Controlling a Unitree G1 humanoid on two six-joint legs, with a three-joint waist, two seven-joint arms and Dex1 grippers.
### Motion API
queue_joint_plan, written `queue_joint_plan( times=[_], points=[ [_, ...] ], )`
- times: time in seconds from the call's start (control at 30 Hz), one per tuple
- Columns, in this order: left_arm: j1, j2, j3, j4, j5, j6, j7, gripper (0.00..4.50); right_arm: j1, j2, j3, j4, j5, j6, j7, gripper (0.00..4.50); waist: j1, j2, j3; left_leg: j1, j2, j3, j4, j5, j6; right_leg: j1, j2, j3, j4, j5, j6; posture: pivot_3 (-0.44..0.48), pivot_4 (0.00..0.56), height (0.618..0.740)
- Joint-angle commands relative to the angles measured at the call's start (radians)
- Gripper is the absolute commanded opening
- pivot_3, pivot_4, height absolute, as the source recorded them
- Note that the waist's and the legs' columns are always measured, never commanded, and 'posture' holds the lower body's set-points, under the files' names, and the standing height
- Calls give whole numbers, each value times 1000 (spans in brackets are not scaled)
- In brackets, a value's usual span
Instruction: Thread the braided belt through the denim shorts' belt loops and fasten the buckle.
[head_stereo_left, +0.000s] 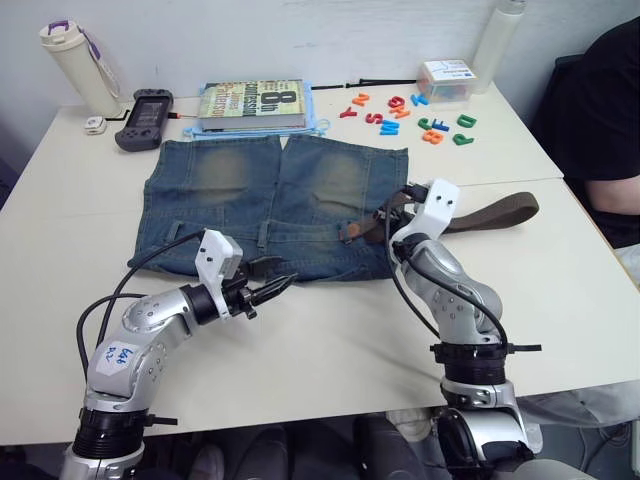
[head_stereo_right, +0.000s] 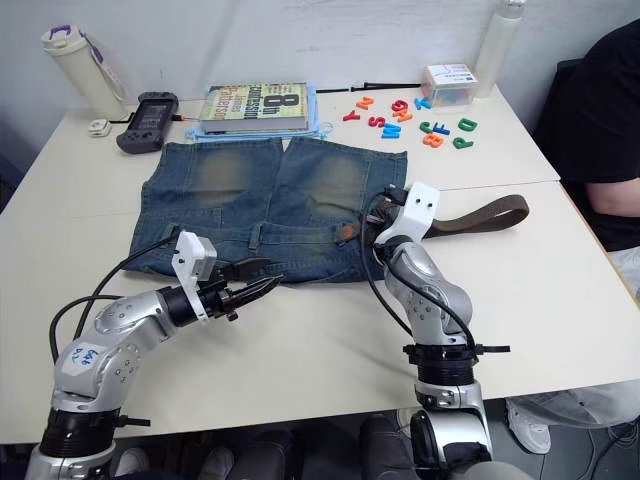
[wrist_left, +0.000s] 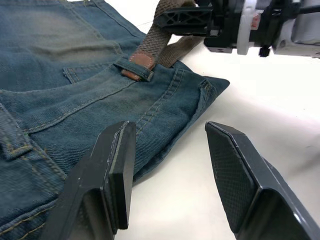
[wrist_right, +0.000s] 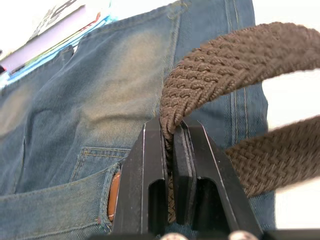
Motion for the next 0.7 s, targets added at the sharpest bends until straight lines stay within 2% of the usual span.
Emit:
queue_joint_plan(
  times=[0.03,0.23,0.4,0.53,0.7],
  points=[
    [-5,-2,2,-44,-16,-10,3,2533,-9,57,-47,74,45,-5,37,0,-4,0,0,0,0,0,0,0,0,0,0,0,0,0,0,0,150,740],
    [-19,-22,9,-17,-9,-19,26,2533,-46,114,-113,194,92,12,72,0,-20,-1,0,1,0,0,0,0,0,1,0,0,1,0,-1,0,150,740],
    [-82,-56,32,81,3,-14,80,2533,-69,153,-112,206,96,-8,117,0,-28,-1,-1,4,2,0,0,1,-1,1,1,0,2,2,-3,0,150,740],
    [-164,-116,70,192,-47,79,149,2533,-66,164,-96,166,117,-24,207,0,-37,-1,0,4,4,0,0,2,-3,0,2,0,4,3,-5,0,150,740],
    [-257,-299,221,287,-255,352,349,2533,-38,142,-37,119,87,3,242,0,-39,-1,-1,2,2,0,0,2,-3,-1,1,-1,8,3,-5,0,150,740]
  ],
)
